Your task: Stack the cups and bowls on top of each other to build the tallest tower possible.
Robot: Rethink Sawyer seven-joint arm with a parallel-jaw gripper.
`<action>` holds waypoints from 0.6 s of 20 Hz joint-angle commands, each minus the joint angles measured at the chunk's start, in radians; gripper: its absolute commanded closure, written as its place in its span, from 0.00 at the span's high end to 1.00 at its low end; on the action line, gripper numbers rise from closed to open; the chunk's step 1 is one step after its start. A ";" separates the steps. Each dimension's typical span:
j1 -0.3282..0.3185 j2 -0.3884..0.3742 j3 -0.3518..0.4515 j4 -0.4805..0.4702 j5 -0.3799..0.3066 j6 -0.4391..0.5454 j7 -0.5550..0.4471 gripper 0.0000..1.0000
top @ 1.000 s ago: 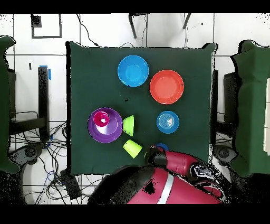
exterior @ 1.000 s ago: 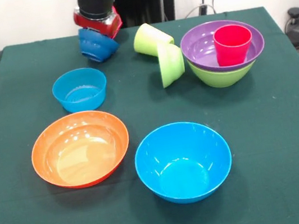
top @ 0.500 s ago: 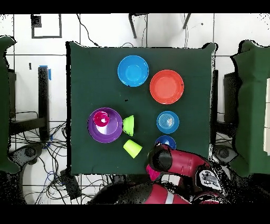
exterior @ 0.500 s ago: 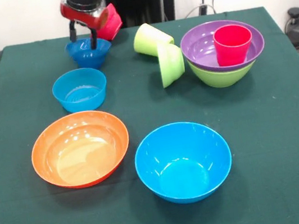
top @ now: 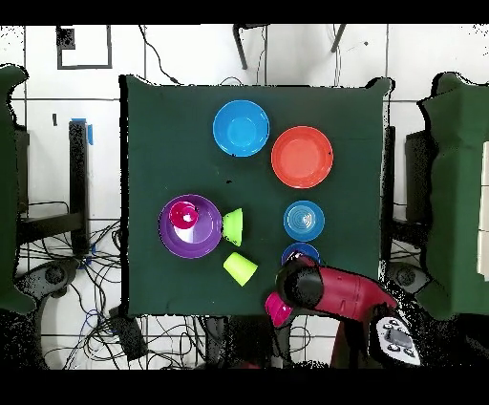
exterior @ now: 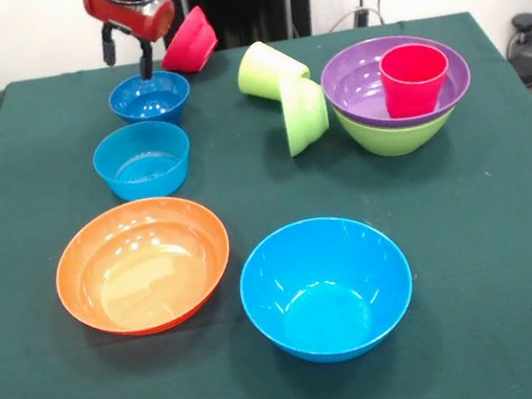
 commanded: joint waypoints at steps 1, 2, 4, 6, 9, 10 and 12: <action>-0.040 0.002 0.199 -0.062 -0.001 0.089 -0.037 1.00; -0.051 0.016 0.217 -0.060 -0.003 0.075 -0.036 1.00; -0.060 0.042 0.236 -0.055 -0.006 0.046 -0.022 1.00; -0.052 0.053 0.236 -0.058 -0.008 0.036 -0.008 1.00; -0.050 0.066 0.250 -0.059 0.000 0.038 0.004 1.00; -0.049 0.072 0.253 -0.056 0.000 0.027 0.012 1.00; -0.053 0.075 0.264 -0.056 0.009 0.041 0.014 1.00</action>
